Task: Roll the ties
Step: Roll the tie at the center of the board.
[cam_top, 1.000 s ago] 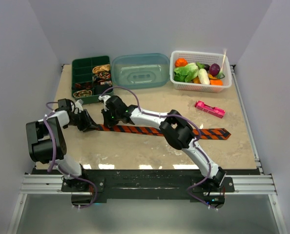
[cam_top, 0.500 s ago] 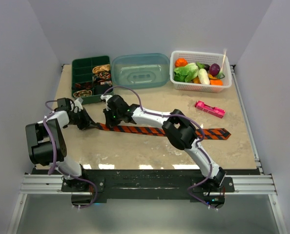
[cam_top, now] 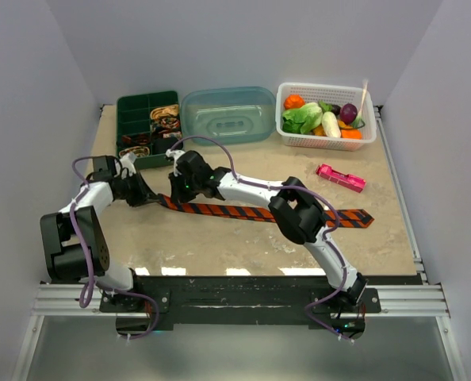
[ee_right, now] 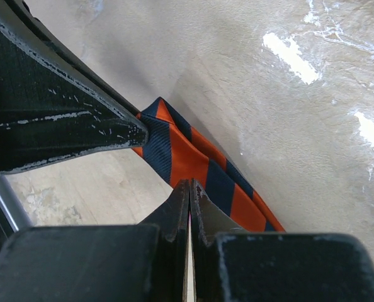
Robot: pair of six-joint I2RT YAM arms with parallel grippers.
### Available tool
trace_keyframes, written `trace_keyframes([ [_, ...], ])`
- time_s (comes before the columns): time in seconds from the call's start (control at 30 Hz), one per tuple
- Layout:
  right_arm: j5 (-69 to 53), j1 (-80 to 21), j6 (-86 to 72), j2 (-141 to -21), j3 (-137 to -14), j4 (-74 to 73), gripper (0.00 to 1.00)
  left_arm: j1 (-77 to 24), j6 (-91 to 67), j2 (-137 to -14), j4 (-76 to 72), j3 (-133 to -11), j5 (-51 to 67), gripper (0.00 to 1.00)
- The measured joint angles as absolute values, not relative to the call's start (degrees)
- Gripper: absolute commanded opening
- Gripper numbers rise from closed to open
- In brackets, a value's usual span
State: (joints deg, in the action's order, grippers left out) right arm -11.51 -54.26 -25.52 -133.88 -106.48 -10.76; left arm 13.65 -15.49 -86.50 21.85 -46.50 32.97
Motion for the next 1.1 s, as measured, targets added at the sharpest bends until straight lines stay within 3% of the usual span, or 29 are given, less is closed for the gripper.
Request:
trace_keyframes([
  [0.77, -12.4, -54.04, -28.97, -138.02, -107.18, -8.38, 0.0, 6.26, -17.02, -85.97, 21.71, -48.01, 32.86, 0.0],
  [1.1, -19.05, -51.96, -39.79, -136.31, -96.05, 7.18, 0.0, 5.43, -17.45, -84.95, 21.93, -48.01, 31.68, 0.0],
])
